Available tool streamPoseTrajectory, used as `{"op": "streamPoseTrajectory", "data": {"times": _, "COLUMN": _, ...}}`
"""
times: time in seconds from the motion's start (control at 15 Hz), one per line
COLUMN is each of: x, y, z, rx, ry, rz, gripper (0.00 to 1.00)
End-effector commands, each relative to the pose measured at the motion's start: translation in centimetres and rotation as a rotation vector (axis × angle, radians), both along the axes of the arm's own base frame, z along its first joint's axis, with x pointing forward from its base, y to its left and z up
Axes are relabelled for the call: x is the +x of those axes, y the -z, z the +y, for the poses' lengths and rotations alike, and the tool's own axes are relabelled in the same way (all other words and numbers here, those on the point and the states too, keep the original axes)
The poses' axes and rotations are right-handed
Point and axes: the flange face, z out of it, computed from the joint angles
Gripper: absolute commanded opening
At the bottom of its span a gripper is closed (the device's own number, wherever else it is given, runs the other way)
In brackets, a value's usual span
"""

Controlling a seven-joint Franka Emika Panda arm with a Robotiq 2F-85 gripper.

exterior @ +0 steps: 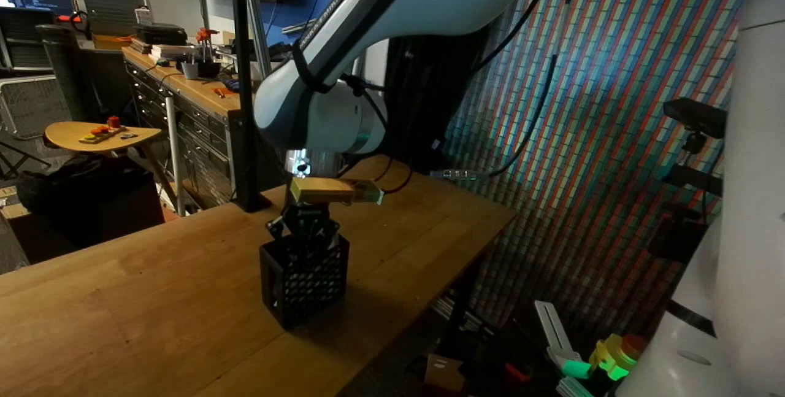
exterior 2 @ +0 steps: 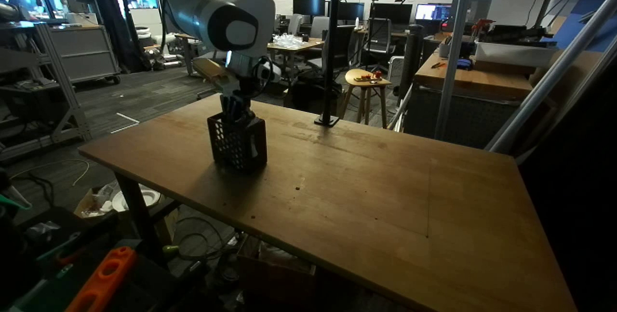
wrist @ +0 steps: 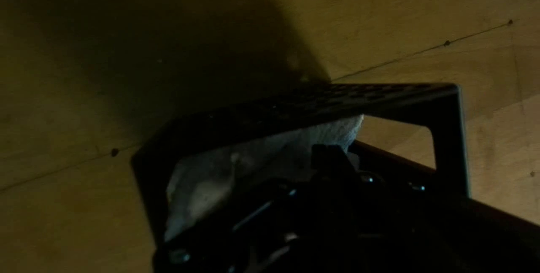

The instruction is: Pick up the cloth and put it in the box

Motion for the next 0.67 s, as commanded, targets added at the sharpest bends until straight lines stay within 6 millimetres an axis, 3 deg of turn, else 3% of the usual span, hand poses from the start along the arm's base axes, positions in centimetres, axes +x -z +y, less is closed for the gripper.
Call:
{"op": "streamPoseTrajectory", "data": {"times": 0.0, "x": -0.7, "y": -6.0, "z": -1.1, "rx": -0.054, "ry": -0.051, "rz": -0.041, "gripper": 0.05}}
{"op": "streamPoseTrajectory", "data": {"times": 0.27, "x": -0.9, "y": -9.9, "z": -1.9, "rx": -0.088, "ry": -0.100, "rz": -0.070, "gripper": 0.06}}
{"op": "streamPoseTrajectory", "data": {"times": 0.6, "x": -0.3, "y": -11.4, "z": -2.8, "rx": -0.116, "ry": -0.189, "rz": -0.116, "gripper": 0.09}}
